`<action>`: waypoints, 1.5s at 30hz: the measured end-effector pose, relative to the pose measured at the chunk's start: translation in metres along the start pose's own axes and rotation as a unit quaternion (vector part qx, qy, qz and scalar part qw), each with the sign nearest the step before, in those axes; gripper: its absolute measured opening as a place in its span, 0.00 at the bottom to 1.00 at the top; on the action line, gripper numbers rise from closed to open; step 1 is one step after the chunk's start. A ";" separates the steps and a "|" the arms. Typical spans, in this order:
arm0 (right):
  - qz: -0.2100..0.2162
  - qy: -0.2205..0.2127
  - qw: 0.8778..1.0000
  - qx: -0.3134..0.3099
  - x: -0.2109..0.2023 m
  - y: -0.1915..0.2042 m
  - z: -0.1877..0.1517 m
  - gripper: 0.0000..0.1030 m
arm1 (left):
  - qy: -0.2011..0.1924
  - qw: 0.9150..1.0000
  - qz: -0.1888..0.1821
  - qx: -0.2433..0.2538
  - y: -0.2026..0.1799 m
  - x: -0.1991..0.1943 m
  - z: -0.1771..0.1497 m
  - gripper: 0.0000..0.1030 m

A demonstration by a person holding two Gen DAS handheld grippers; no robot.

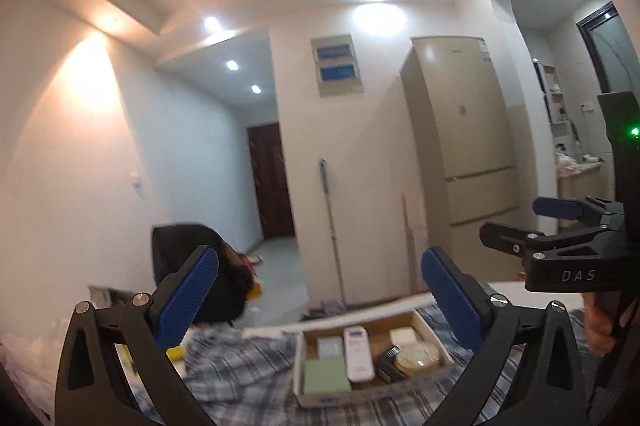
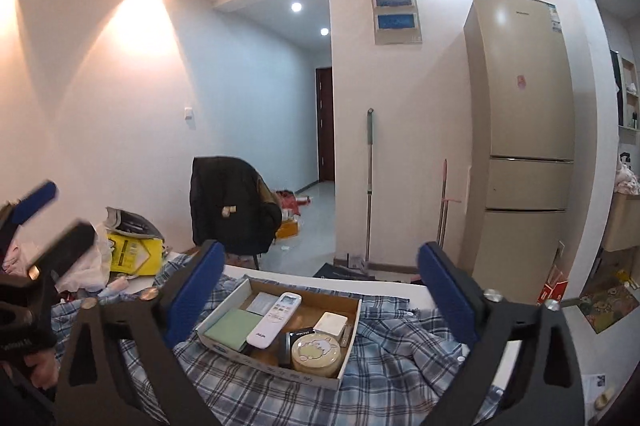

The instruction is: Organize rigid objects

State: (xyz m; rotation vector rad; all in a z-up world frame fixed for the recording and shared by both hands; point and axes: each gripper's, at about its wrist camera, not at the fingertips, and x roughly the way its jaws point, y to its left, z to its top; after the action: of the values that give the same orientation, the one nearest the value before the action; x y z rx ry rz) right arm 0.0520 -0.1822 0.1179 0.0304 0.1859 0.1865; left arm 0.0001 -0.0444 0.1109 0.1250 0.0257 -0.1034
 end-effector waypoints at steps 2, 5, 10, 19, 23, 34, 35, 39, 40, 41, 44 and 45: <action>-0.006 -0.017 1.000 -0.005 -0.007 0.003 -0.007 1.00 | 0.007 1.000 -0.001 -0.016 0.004 -0.003 -0.006 1.00; -0.015 -0.035 0.999 -0.013 -0.011 0.007 -0.022 1.00 | 0.015 0.999 0.006 -0.047 0.013 0.000 -0.023 1.00; -0.059 -0.042 0.996 -0.056 -0.004 0.016 -0.066 1.00 | 0.030 0.998 0.031 -0.038 0.018 0.017 -0.050 1.00; -0.061 -0.049 0.997 0.003 -0.001 -0.008 -0.096 1.00 | 0.018 0.998 0.023 -0.053 0.017 0.019 -0.098 1.00; -0.056 -0.047 0.997 0.008 0.001 -0.012 -0.102 1.00 | 0.028 0.998 0.018 -0.049 0.015 0.024 -0.106 1.00; -0.065 -0.054 0.996 -0.005 -0.003 -0.005 -0.109 1.00 | 0.043 0.998 0.018 -0.047 0.011 0.026 -0.119 1.00; -0.065 -0.050 0.997 -0.006 -0.002 -0.005 -0.109 1.00 | 0.041 0.998 0.015 -0.044 0.010 0.026 -0.119 1.00; -0.068 -0.043 0.997 0.001 0.000 -0.008 -0.108 1.00 | 0.010 0.999 0.017 -0.045 0.011 0.012 -0.116 1.00; -0.068 -0.042 0.997 0.003 0.000 -0.009 -0.108 1.00 | 0.006 0.999 0.017 -0.045 0.011 0.010 -0.115 1.00; -0.069 -0.042 0.997 0.006 0.001 -0.010 -0.108 1.00 | 0.001 0.999 0.019 -0.043 0.010 0.008 -0.115 1.00; -0.069 -0.041 0.997 0.008 0.000 -0.011 -0.108 1.00 | -0.002 0.999 0.020 -0.034 0.008 0.007 -0.114 1.00; -0.069 -0.042 0.997 0.007 0.000 -0.011 -0.108 1.00 | -0.001 0.999 0.021 -0.033 0.007 0.007 -0.114 1.00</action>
State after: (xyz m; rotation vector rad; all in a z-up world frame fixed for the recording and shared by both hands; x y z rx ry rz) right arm 0.0339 -0.1916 0.0113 0.0393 0.1056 0.0466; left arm 0.0058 -0.0238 -0.0016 0.0595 0.0247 -0.0599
